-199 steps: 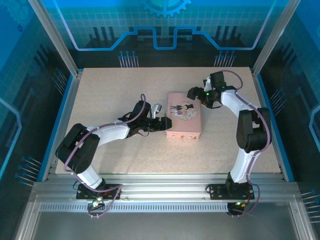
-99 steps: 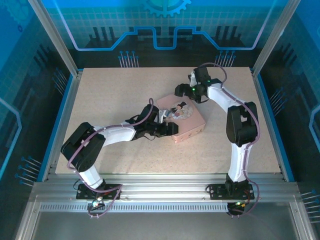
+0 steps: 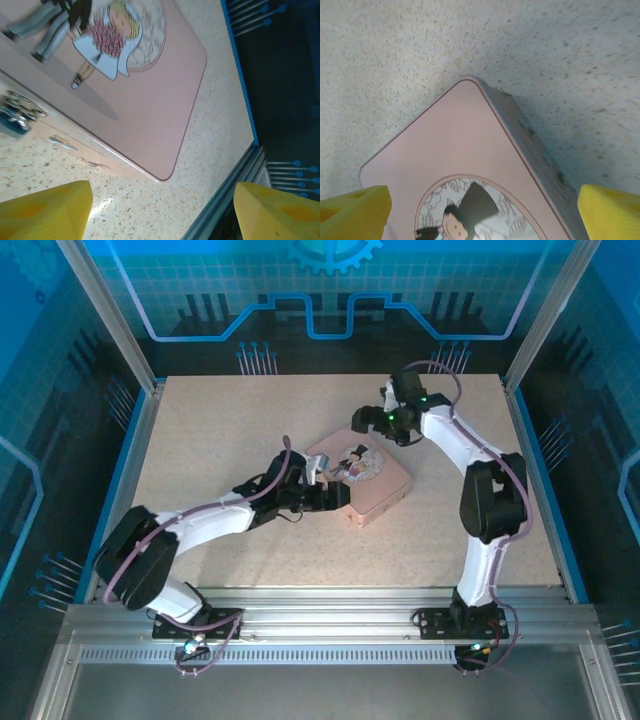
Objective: Unlock the padlock with the key
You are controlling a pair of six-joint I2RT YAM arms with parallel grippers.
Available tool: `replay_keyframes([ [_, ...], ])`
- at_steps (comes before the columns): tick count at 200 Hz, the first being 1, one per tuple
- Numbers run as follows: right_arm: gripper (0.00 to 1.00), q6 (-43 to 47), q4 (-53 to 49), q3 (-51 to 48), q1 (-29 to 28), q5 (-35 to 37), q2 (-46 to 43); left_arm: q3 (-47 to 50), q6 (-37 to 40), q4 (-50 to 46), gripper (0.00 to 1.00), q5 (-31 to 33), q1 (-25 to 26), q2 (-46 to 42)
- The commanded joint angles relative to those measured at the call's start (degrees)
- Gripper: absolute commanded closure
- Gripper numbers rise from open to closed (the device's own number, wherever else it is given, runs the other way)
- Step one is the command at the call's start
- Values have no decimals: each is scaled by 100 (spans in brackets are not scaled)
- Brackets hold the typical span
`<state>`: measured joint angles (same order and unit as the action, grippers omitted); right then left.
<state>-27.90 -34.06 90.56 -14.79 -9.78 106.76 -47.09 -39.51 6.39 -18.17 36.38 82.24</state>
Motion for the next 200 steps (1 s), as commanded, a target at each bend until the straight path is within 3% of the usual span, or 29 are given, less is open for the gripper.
replay_keyframes([
  [1,3,-115,-185,-500,80,214,-698,-80,380,-840,21,440,-274,-445],
  [42,3,-510,30,-2056,85,304,-1998,-987,1103,-1896,13,514,-1002,-287],
  [47,3,-563,75,-2240,79,293,-2143,-1119,1182,-1965,3,524,-1084,-199],
  [53,3,-631,113,-2464,76,293,-2332,-1292,1264,-2042,1,506,-1186,-60],
  [120,0,-1507,729,-4471,-218,288,-3834,-3639,1901,-2838,1,-42,-1694,2129],
  [151,0,-1808,1122,-4955,-257,179,-4040,-4643,1975,-3293,10,-679,-1733,3228],
  [200,1,-1951,1572,-4950,-437,40,-3641,-4681,1918,-3263,11,-1147,-1732,3562],
])
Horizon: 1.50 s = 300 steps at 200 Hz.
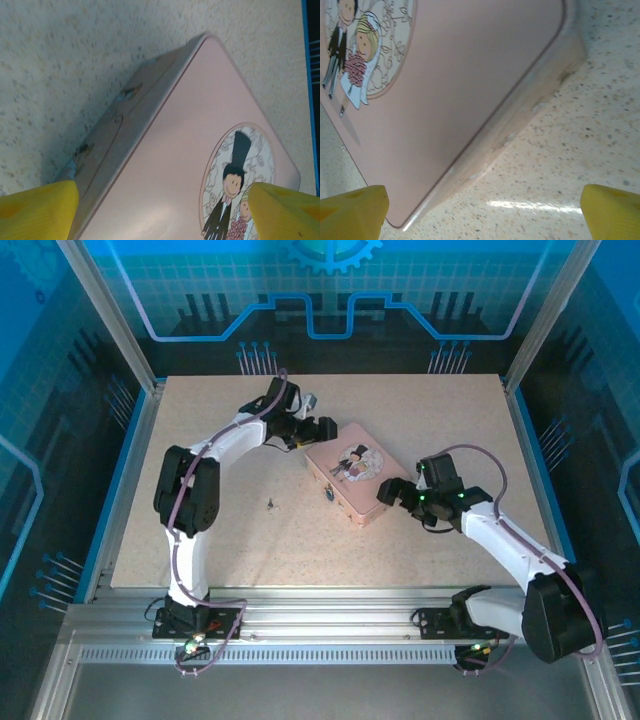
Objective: Unlock the padlock with the key
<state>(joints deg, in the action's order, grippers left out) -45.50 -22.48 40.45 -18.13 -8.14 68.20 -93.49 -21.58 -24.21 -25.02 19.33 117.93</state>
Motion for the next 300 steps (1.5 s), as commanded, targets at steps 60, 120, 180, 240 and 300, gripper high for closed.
replay_keyframes([
  [60,4,-69,614,764,-138,-80,1254,1061,-157,462,14,-756,-18,-695],
  [120,7,353,476,1867,-129,-167,2372,2696,-693,1411,17,-744,-4,-1670],
  [180,9,870,168,3294,-127,-457,3507,3721,-1228,2119,18,-306,216,-2378],
  [240,9,1104,-119,4233,-55,-369,4176,3234,-1241,1893,17,202,216,-2017],
  [300,8,1071,-247,4138,-6,-302,4116,3301,-1162,1771,14,672,207,-2180],
])
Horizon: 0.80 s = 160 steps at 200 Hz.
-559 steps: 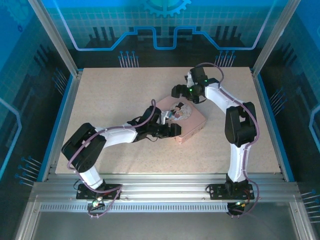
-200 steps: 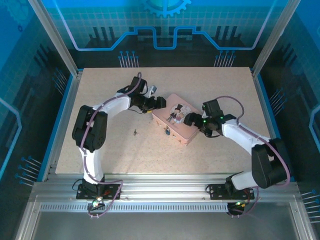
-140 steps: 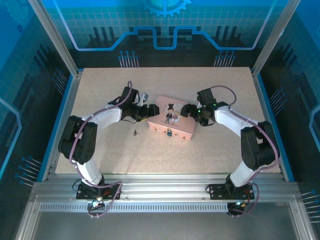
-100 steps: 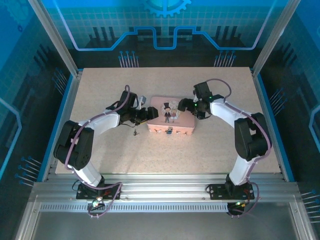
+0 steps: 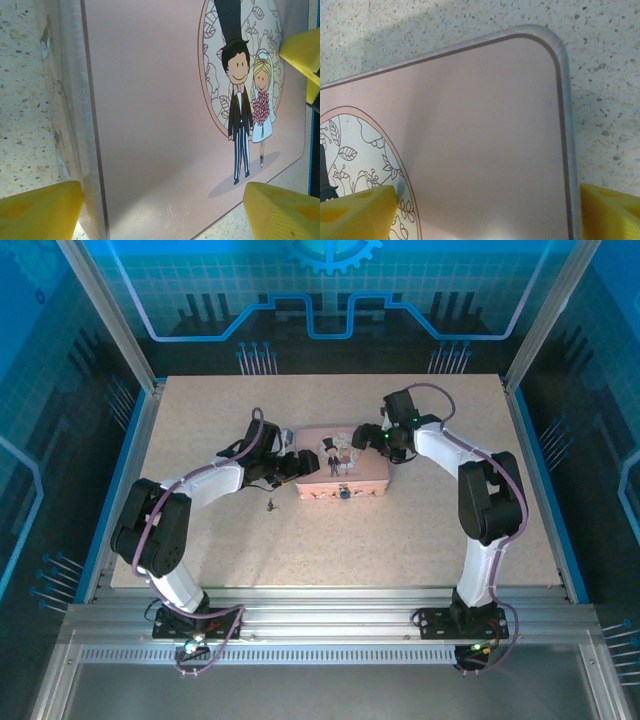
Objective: Unlock the padlock with the key
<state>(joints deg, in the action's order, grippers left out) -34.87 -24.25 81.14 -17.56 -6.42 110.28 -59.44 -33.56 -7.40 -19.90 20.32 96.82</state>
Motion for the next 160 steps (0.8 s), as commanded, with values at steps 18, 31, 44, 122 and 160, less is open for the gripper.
replay_keyframes([
  [18,8,21,-61,7,-54,-450,-183,-93,85,44,13,205,71,-145],
  [31,7,67,-112,7,-40,-351,-238,-112,104,-9,12,222,60,-195],
  [44,6,85,-166,24,-13,-317,-283,-88,113,-40,10,269,52,-271],
  [122,4,285,-509,-35,207,44,-672,265,104,-433,6,699,-72,-968],
  [160,5,518,-471,-548,158,323,-1509,646,-192,-862,1,1349,-242,-1609],
])
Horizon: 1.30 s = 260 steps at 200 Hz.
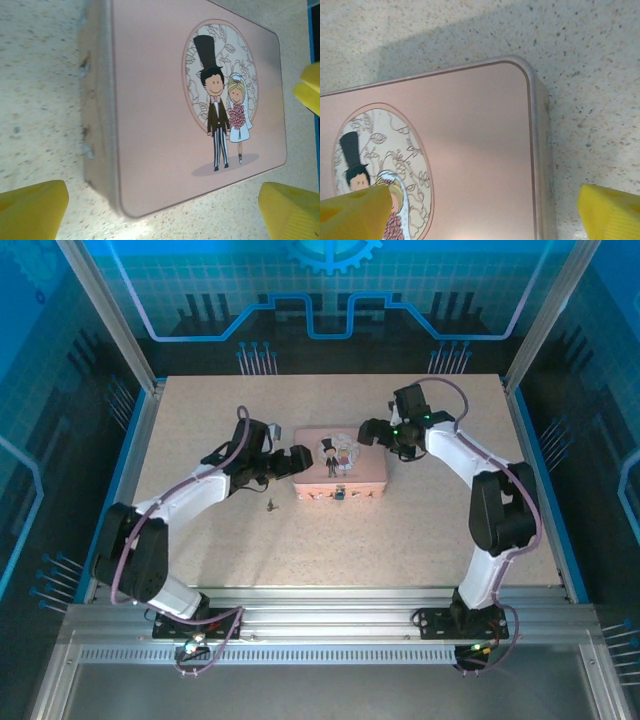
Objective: Unlock the padlock with the key
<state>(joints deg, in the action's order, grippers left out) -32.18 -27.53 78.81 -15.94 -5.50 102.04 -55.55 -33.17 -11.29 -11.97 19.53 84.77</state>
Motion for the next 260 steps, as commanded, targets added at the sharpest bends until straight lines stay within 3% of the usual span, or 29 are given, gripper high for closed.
replay_keyframes([
  [1,5,257,-137,-331,-13,236,-711,269,-246,-490,1,564,-175,-415],
  [39,7,458,-7,-1118,-281,116,-1718,380,-226,-1183,2,676,-485,-530],
  [68,10,535,-1,-1752,-725,219,-2469,504,-173,-1533,11,522,-469,-594],
  [95,16,486,134,-2286,-1227,194,-2959,686,-129,-1730,28,571,-415,-522],
  [111,18,485,251,-2502,-1519,116,-3136,682,-61,-1842,32,715,-327,-394],
  [131,19,475,389,-2645,-1892,0,-3242,536,61,-1985,39,946,-177,-182],
  [188,18,300,677,-2735,-2762,75,-3002,106,212,-2008,46,1248,23,701],
  [260,18,258,653,-2642,-2967,222,-2812,-399,425,-2148,62,1652,195,1466],
])
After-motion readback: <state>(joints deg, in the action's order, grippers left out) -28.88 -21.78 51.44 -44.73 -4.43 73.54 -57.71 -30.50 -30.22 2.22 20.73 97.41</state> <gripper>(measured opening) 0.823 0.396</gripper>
